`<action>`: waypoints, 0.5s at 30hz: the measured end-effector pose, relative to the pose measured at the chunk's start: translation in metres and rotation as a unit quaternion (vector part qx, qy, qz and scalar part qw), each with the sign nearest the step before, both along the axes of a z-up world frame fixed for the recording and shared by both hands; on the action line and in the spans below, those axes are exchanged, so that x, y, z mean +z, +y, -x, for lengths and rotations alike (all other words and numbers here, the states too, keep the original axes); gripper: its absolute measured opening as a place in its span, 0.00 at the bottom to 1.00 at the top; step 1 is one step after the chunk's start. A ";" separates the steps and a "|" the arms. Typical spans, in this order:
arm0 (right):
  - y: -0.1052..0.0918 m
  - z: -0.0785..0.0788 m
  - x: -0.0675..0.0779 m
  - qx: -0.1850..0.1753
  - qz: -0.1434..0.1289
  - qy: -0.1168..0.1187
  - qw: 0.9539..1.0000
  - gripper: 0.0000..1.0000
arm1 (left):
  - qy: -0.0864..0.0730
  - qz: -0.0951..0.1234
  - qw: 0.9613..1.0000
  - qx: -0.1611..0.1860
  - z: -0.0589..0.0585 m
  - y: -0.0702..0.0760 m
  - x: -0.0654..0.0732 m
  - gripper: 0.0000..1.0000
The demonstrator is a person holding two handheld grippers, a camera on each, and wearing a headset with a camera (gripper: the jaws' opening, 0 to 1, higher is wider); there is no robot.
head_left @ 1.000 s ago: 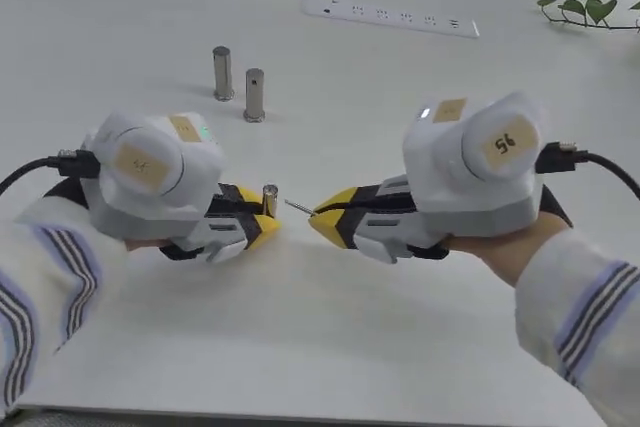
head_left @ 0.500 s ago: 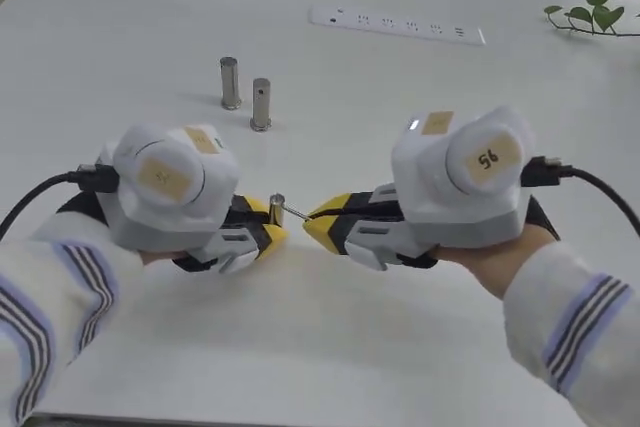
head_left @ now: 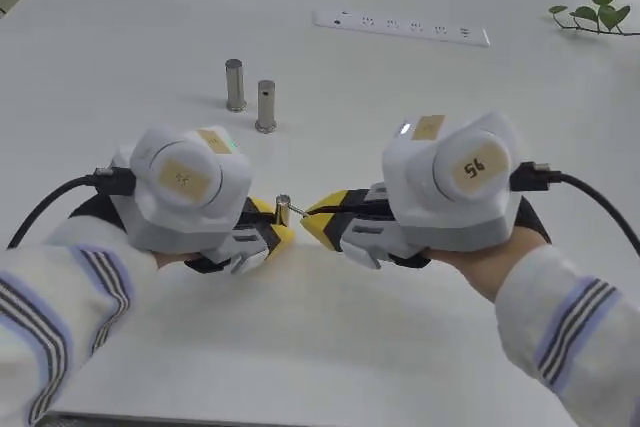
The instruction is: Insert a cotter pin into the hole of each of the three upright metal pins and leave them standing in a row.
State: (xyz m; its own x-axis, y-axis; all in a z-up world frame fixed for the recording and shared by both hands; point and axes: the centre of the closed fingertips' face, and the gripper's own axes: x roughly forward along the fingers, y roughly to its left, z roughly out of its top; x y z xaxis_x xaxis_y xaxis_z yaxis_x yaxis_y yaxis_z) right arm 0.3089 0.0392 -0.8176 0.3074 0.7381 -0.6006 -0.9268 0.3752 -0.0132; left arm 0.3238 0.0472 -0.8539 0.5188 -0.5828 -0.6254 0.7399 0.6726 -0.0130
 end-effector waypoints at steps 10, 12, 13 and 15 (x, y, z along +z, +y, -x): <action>0.005 0.000 0.000 -0.001 -0.003 -0.005 1.000 0.03 | 0.003 0.001 1.000 0.004 0.003 -0.002 0.000 0.07; 0.006 -0.001 0.000 -0.003 -0.004 -0.006 1.000 0.03 | 0.002 0.000 1.000 0.004 0.003 -0.002 0.000 0.07; 0.007 -0.001 0.000 -0.005 -0.005 -0.005 1.000 0.03 | 0.003 0.000 1.000 0.005 0.003 -0.002 0.000 0.07; 0.008 -0.001 0.000 -0.005 -0.005 -0.007 1.000 0.03 | 0.003 0.000 1.000 0.005 0.003 -0.001 0.000 0.07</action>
